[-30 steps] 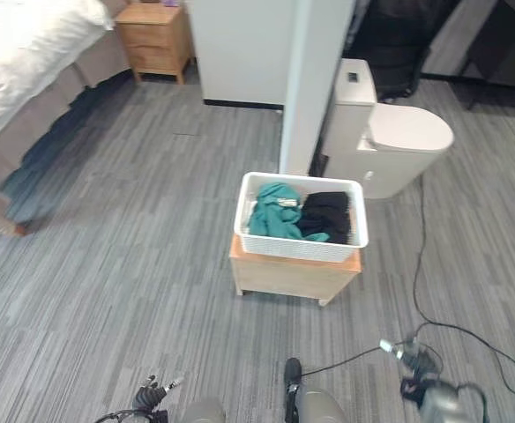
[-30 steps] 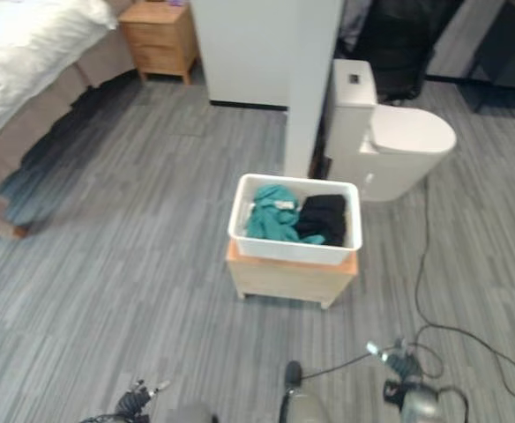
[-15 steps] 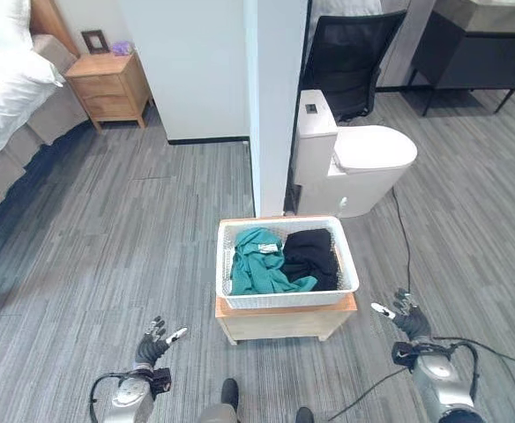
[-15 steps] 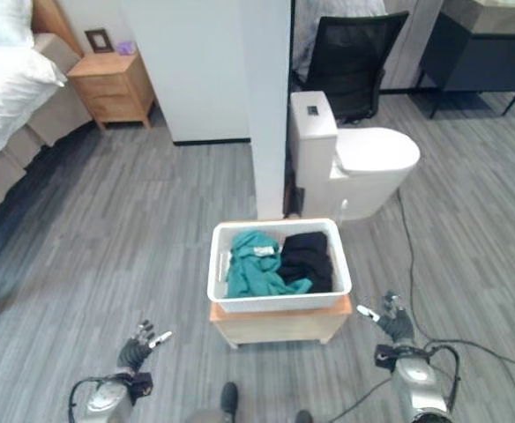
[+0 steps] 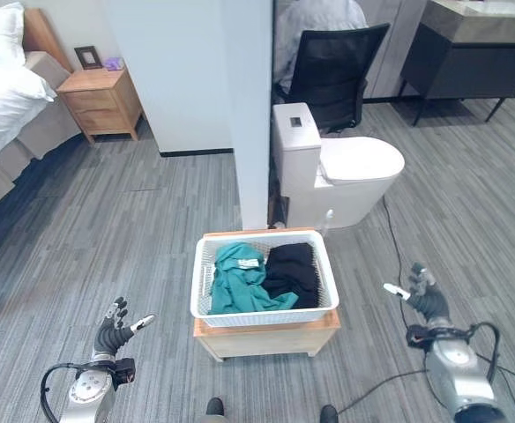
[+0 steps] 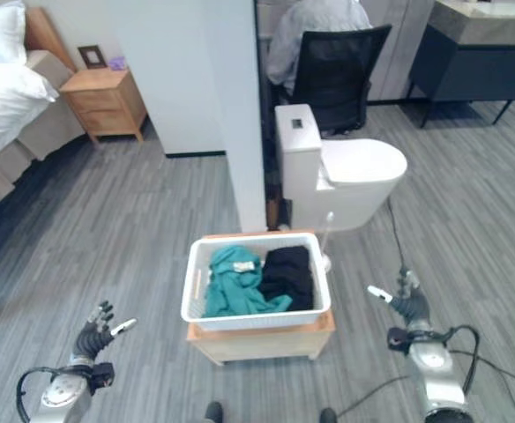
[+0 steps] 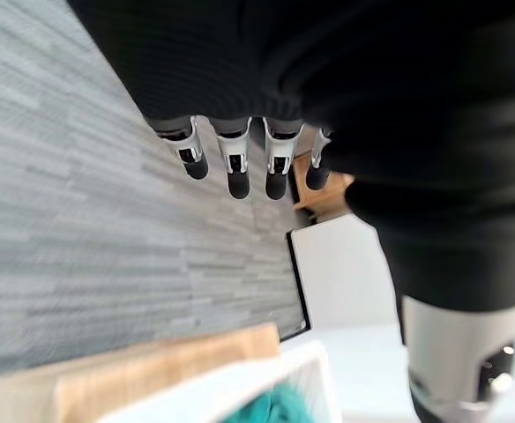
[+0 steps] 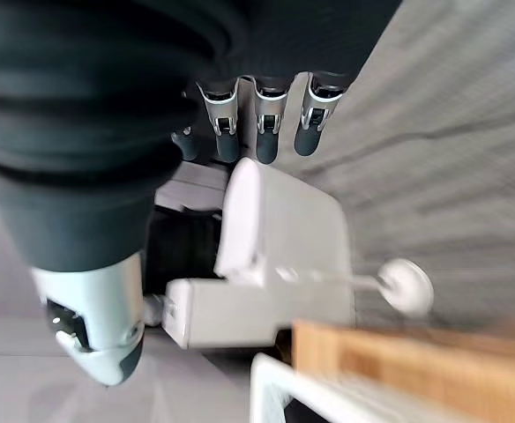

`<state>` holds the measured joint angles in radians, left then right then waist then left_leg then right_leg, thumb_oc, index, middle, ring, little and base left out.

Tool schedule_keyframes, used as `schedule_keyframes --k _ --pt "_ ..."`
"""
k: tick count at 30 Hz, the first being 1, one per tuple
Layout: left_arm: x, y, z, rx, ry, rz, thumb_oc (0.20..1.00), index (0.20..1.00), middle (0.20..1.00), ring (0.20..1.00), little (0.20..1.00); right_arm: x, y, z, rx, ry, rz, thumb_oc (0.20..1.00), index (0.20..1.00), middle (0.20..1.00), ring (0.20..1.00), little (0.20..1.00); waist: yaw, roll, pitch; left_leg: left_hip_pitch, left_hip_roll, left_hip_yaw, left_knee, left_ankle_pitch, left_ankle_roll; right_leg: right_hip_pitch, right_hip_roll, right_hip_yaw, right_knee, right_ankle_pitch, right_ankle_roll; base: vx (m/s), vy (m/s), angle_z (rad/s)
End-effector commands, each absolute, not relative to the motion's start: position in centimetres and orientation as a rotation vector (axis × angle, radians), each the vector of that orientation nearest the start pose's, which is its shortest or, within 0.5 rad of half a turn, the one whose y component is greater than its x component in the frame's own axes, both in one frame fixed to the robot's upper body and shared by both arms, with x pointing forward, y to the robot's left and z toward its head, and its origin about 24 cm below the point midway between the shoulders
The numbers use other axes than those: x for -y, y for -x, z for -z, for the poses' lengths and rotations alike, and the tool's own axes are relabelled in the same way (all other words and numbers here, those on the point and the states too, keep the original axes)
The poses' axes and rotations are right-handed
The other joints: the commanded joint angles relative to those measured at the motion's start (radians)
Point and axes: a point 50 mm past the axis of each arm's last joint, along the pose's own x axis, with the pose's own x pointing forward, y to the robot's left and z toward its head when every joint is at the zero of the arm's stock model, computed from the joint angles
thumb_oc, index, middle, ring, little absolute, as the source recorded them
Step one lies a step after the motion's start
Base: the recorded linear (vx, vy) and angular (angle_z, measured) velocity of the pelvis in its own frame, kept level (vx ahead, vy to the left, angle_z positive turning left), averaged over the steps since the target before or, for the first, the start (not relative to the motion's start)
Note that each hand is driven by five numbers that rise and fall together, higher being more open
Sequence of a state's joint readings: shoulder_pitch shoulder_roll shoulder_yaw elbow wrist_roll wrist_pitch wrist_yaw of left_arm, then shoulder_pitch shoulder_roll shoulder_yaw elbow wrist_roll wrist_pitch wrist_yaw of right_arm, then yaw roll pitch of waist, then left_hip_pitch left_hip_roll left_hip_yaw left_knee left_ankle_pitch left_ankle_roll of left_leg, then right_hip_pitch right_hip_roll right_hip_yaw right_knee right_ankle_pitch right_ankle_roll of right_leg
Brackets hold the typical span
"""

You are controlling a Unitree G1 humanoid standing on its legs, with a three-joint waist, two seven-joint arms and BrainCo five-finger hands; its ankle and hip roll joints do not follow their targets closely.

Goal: Grab the laundry basket,head to the washer,open it,put in the laundry and shut it.

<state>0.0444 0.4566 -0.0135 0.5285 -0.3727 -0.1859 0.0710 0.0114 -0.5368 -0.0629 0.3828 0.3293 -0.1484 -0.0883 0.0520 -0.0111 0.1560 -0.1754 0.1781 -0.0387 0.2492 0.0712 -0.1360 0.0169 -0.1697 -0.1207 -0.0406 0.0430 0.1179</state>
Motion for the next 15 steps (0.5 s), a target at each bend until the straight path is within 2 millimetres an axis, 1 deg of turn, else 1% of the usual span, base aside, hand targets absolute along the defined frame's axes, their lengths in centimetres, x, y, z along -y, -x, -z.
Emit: schedule_keyframes --k 1,2,3,4,5,6,7,8,10,12,13,14,15 --pt "-28.7 -24.7 -1.1 -0.168 -0.199 -0.215 1.0 1.0 1.0 1.0 1.0 30.7 -25.3 -7.0 0.049 0.254 0.268 1.0 1.0 1.0 1.0 1.0 0.025 -0.022 0.012 -0.077 0.011 -0.016 0.05 -0.025 0.013 0.004 -0.03 -0.017 0.052 -0.019 0.014 0.13 -0.003 0.7" --pt "-28.5 -25.2 -1.5 -0.152 -0.204 -0.199 1.0 1.0 1.0 1.0 1.0 30.6 -25.3 -7.2 0.059 0.246 0.265 1.0 1.0 1.0 1.0 1.0 0.026 -0.023 0.011 -0.083 0.014 -0.012 0.012 -0.016 0.01 0.009 -0.033 -0.027 0.044 -0.023 0.018 0.12 0.094 0.24" --pt "-28.1 -25.8 -2.0 -0.135 -0.211 -0.18 1.0 1.0 1.0 1.0 1.0 30.4 -25.3 -7.3 0.065 0.238 0.263 1.0 1.0 1.0 1.0 1.0 0.028 -0.02 0.012 -0.106 0.031 0.014 -0.063 0.018 0.008 0.017 -0.034 -0.043 0.038 -0.03 0.025 0.15 0.112 0.56" --pt "-27.8 -26.1 -2.3 -0.123 -0.219 -0.169 1.0 1.0 1.0 1.0 1.0 30.2 -25.4 -7.3 0.07 0.229 0.266 1.0 1.0 1.0 1.0 1.0 0.038 -0.024 0.013 -0.132 0.028 0.033 -0.112 0.049 0.005 0.021 -0.038 -0.049 0.035 -0.033 0.028 0.18 0.148 0.56" --pt "-27.7 -26.1 -2.4 -0.12 -0.217 -0.163 1.0 1.0 1.0 1.0 1.0 29.7 -25.5 -7.5 0.087 0.217 0.242 1.0 1.0 1.0 1.0 1.0 0.043 -0.016 0.005 -0.124 0.028 0.035 -0.156 0.048 0.006 0.023 -0.039 -0.049 0.036 -0.038 0.039 0.15 0.106 0.41" --pt "-27.7 -26.0 -2.4 -0.121 -0.217 -0.163 1.0 1.0 1.0 1.0 1.0 29.7 -25.4 -7.5 0.085 0.217 0.241 1.0 1.0 1.0 1.0 1.0 0.045 -0.017 0.004 -0.119 0.028 0.038 -0.164 0.051 0.006 0.023 -0.04 -0.047 0.036 -0.038 0.039 0.19 0.143 0.15" --pt "-27.6 -25.7 -2.1 -0.134 -0.218 -0.156 1.0 1.0 1.0 1.0 1.0 29.3 -25.5 -7.2 0.076 0.212 0.222 1.0 1.0 1.0 1.0 1.0 0.053 -0.009 -0.01 -0.102 0.023 0.032 -0.192 0.045 0.012 0.033 -0.044 -0.049 0.036 -0.044 0.052 0.34 0.272 -0.15" --pt "-27.1 -25.0 -1.8 -0.139 -0.236 -0.133 1.0 1.0 1.0 1.0 1.0 28.8 -25.0 -6.4 0.053 0.213 0.207 1.0 1.0 1.0 1.0 1.0 0.056 -0.006 -0.029 -0.105 -0.021 0.015 -0.16 0.023 0.026 0.05 -0.088 -0.041 0.062 -0.042 0.067 0.43 0.363 -0.39" --pt "-27.1 -24.8 -2.1 -0.144 -0.308 -0.102 1.0 1.0 1.0 1.0 1.0 28.2 -24.6 -6.0 0.044 0.183 0.193 1.0 1.0 1.0 1.0 1.0 0.054 -0.011 -0.027 -0.096 -0.052 0.047 -0.132 -0.001 0.054 0.025 -0.114 -0.009 0.171 -0.03 0.062 0.31 0.319 -0.49" --pt "-27.6 -24.5 -2.6 -0.136 -0.369 -0.105 1.0 1.0 1.0 1.0 1.0 27.2 -25.0 -5.5 0.038 0.156 0.168 1.0 1.0 1.0 1.0 1.0 0.051 -0.003 -0.009 -0.075 -0.066 0.061 -0.129 -0.021 0.084 -0.052 -0.108 0.015 0.284 0.0 0.056 0.12 0.193 -0.21" --pt "-27.6 -24.5 -2.7 -0.136 -0.37 -0.106 1.0 1.0 1.0 1.0 1.0 27.2 -25.1 -5.5 0.038 0.156 0.166 1.0 1.0 1.0 1.0 1.0 0.055 -0.005 -0.011 -0.077 -0.065 0.067 -0.128 -0.022 0.085 -0.063 -0.109 0.024 0.294 -0.004 0.057 0.02 0.127 -0.31" --pt "-28.1 -24.2 -3.4 -0.114 -0.401 -0.114 1.0 1.0 1.0 1.0 1.0 26.3 -25.8 -5.2 0.027 0.145 0.135 1.0 1.0 1.0 1.0 1.0 0.06 -0.002 0.016 -0.062 -0.061 0.09 -0.136 -0.029 0.09 -0.122 -0.117 -0.01 0.3 0.038 0.066 0.0 0.065 -0.48" --pt "-28.1 -24.2 -3.5 -0.114 -0.401 -0.116 1.0 1.0 1.0 1.0 1.0 26.2 -25.8 -5.2 0.028 0.145 0.134 1.0 1.0 1.0 1.0 1.0 0.061 -0.003 0.015 -0.062 -0.061 0.092 -0.137 -0.029 0.09 -0.123 -0.117 -0.007 0.3 0.039 0.066 -0.01 0.051 -0.73"
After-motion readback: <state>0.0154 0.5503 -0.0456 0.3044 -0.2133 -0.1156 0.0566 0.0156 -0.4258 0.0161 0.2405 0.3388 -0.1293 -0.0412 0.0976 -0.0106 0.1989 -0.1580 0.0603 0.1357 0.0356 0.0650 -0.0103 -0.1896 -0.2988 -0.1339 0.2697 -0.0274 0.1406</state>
